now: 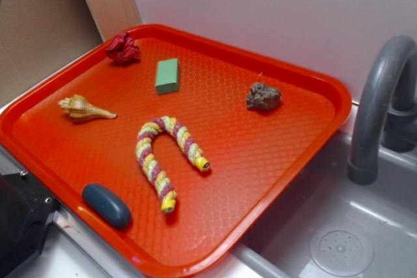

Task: Grab the multicolored rope.

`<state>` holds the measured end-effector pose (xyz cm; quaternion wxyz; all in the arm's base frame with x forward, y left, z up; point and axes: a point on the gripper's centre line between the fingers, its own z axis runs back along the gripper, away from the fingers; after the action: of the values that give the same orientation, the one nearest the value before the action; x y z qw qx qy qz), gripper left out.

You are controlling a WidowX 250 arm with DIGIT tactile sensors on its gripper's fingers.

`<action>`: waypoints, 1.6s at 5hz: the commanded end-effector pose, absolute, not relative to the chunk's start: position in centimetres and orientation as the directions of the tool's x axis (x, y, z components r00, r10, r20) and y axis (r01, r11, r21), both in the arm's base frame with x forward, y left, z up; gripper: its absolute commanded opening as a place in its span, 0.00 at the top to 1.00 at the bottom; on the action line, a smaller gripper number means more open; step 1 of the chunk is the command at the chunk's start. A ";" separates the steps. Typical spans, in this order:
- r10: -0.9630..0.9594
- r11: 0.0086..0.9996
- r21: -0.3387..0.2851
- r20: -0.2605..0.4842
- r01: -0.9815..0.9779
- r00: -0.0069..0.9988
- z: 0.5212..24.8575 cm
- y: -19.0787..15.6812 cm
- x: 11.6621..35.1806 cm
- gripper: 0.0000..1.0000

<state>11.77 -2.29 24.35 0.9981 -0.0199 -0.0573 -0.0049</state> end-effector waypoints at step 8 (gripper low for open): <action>0.737 0.675 -0.120 0.158 -0.728 0.657 9.6 -5.9 23.1 0.00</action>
<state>22.40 -6.97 8.94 0.9142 -0.0148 -0.0854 0.3958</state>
